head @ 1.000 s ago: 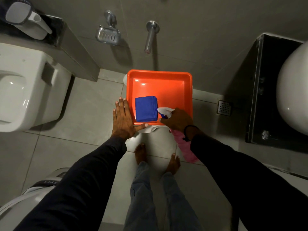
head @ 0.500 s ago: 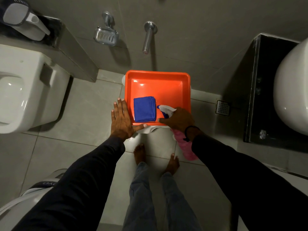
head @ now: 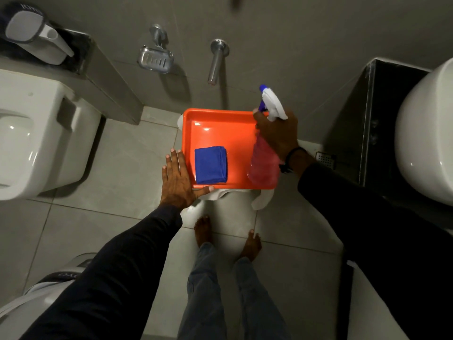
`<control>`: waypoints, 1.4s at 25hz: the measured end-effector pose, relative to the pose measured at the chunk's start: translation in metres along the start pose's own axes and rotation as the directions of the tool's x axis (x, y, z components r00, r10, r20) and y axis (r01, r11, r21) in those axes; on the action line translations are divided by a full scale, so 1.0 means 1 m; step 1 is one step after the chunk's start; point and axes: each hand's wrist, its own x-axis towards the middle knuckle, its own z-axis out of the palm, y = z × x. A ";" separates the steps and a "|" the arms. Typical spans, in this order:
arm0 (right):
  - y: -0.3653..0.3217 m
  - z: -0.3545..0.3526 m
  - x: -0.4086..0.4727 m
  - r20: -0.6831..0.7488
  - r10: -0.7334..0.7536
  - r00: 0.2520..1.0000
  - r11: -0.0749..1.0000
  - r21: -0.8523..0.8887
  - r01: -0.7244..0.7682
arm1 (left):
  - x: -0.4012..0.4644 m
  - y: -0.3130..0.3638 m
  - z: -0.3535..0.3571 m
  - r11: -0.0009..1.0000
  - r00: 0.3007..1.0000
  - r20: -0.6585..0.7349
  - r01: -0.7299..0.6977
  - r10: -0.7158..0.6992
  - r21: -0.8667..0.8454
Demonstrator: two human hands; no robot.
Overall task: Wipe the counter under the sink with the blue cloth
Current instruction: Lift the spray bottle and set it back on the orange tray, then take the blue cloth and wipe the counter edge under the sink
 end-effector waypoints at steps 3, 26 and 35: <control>-0.004 0.011 0.006 -0.093 -0.215 0.972 0.976 -0.048 0.211 | 0.001 -0.001 0.002 1.000 1.000 0.002 0.001 -0.001 -0.007; 0.079 0.080 -0.099 0.184 0.362 0.914 0.887 -0.370 -0.277 | 0.005 0.053 -0.030 0.996 0.994 0.086 -0.078 0.075 0.039; 0.082 0.099 -0.070 0.390 0.498 0.775 0.847 -0.413 -0.336 | 0.017 0.069 -0.042 0.921 0.989 0.060 0.151 -0.138 -0.360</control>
